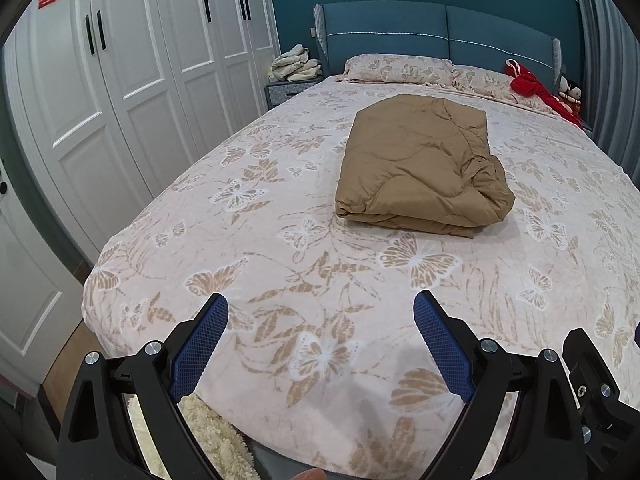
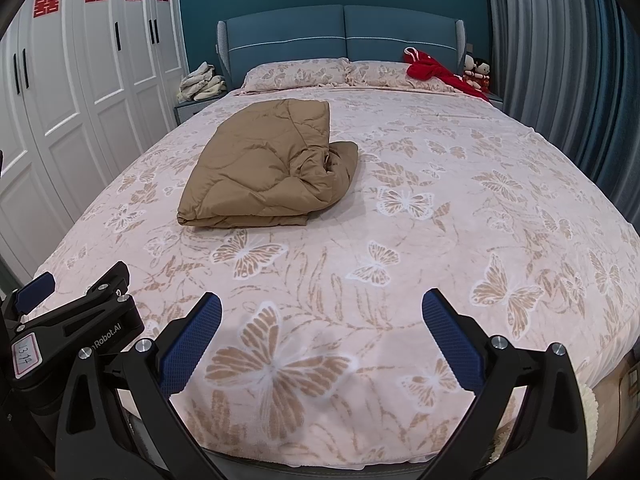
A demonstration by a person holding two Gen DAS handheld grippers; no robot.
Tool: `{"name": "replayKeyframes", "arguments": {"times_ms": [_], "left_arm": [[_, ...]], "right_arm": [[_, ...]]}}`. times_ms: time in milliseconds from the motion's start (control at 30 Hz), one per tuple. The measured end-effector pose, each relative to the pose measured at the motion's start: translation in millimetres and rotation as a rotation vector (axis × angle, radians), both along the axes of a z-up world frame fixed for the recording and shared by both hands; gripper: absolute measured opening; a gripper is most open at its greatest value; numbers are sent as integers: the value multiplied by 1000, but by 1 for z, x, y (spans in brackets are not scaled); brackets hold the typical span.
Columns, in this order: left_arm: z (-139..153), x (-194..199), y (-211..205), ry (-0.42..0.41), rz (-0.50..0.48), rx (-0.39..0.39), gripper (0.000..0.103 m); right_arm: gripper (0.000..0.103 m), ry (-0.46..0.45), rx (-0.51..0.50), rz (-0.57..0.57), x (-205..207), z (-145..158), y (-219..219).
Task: Fold large clothes
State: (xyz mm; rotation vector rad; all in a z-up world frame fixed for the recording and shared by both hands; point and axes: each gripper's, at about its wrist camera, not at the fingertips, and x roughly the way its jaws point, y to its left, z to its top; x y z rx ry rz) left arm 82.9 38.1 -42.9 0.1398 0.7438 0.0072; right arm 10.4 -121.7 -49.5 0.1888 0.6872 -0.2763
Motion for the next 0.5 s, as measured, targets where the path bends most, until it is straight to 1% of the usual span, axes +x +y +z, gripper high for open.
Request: {"name": "replayKeyframes", "arguments": {"times_ms": [500], "left_arm": [[1,0,0,-14,-10,1,92]], "right_arm": [[98,0,2,-1,0,-1,-1]]}}
